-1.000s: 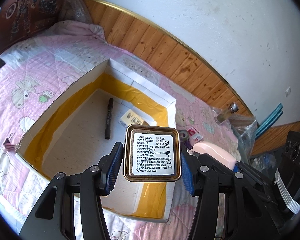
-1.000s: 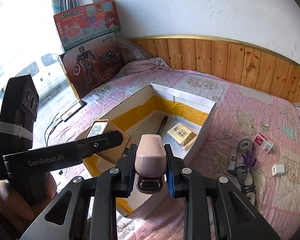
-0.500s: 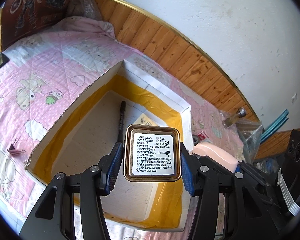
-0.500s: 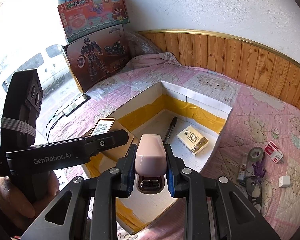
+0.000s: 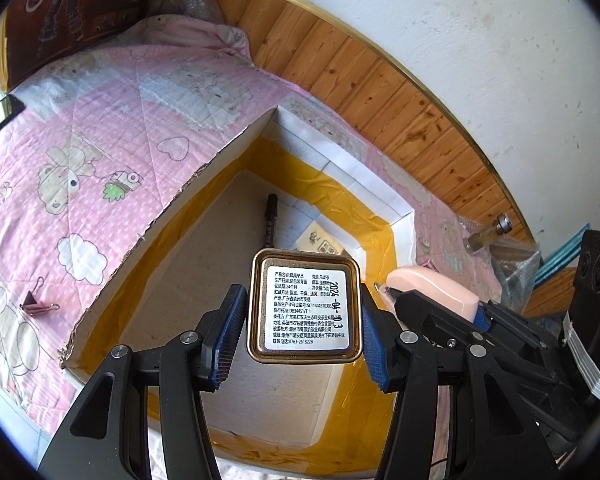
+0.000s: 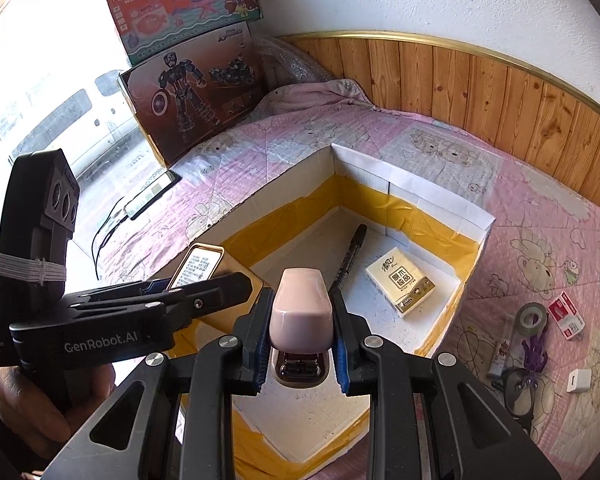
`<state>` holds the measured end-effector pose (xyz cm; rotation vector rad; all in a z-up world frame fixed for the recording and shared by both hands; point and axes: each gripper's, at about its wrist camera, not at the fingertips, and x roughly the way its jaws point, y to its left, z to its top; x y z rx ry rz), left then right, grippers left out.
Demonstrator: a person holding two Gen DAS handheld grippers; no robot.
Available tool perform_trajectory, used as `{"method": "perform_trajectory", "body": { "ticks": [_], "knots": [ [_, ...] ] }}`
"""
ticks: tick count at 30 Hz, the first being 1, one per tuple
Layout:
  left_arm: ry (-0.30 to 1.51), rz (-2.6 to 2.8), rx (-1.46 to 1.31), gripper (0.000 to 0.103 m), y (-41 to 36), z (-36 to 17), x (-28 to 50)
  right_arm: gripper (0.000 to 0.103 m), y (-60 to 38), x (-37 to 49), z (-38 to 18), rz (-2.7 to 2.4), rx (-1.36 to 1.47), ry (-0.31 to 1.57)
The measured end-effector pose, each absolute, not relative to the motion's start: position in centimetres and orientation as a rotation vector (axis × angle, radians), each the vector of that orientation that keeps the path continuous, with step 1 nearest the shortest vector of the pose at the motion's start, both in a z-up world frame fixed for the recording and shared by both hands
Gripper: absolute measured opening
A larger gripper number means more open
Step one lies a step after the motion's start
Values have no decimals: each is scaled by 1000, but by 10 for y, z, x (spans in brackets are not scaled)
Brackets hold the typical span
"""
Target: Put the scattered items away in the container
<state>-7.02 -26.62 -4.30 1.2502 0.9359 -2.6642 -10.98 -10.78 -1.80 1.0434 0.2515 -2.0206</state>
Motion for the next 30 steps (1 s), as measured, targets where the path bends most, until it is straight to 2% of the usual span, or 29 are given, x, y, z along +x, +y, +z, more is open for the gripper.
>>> {"method": "perform_trajectory", "body": {
  "ticks": [30],
  "knots": [
    [990, -2614, 1354, 55, -286, -67, -84, 27, -186, -203, -63, -1844, 1439, 83]
  ]
}}
